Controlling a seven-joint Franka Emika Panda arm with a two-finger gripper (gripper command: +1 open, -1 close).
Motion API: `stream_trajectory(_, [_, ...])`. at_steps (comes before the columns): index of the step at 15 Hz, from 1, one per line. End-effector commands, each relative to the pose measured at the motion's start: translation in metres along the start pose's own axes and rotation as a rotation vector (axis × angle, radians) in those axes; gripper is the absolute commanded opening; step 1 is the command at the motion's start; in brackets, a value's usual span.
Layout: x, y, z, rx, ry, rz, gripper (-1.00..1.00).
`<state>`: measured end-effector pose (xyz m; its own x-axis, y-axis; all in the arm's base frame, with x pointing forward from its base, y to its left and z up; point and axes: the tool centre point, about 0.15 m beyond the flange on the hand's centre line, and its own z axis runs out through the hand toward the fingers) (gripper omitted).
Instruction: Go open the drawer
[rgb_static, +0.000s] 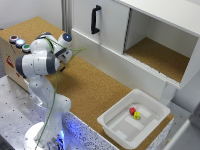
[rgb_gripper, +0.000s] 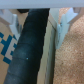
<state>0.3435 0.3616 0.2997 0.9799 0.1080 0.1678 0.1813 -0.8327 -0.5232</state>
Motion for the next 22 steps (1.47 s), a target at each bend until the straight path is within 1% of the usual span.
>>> stream_trajectory(1, [0.004,0.003,0.006,0.055,-0.015,-0.012,-1.0])
stream_trajectory(6, [-0.001,0.019,-0.01,0.028,0.001,0.016,-1.0])
stream_trajectory(8, [-0.001,0.032,-0.012,0.044,-0.002,0.0,-1.0])
stream_trajectory(9, [0.001,0.04,-0.013,0.063,0.006,-0.018,-1.0])
stream_trajectory(10, [0.002,0.053,-0.012,0.095,-0.005,-0.033,-1.0])
stream_trajectory(11, [0.001,0.066,-0.013,0.106,-0.017,-0.034,-1.0])
stream_trajectory(12, [0.001,0.079,-0.016,0.109,-0.021,-0.039,-1.0])
stream_trajectory(14, [-0.002,0.104,-0.022,0.133,-0.015,-0.025,-1.0])
stream_trajectory(17, [-0.006,0.13,-0.027,0.145,-0.016,-0.011,-1.0])
stream_trajectory(19, [-0.01,0.142,-0.035,0.137,-0.005,0.005,-1.0])
stream_trajectory(22, [-0.015,0.162,-0.057,0.112,0.029,0.035,-1.0])
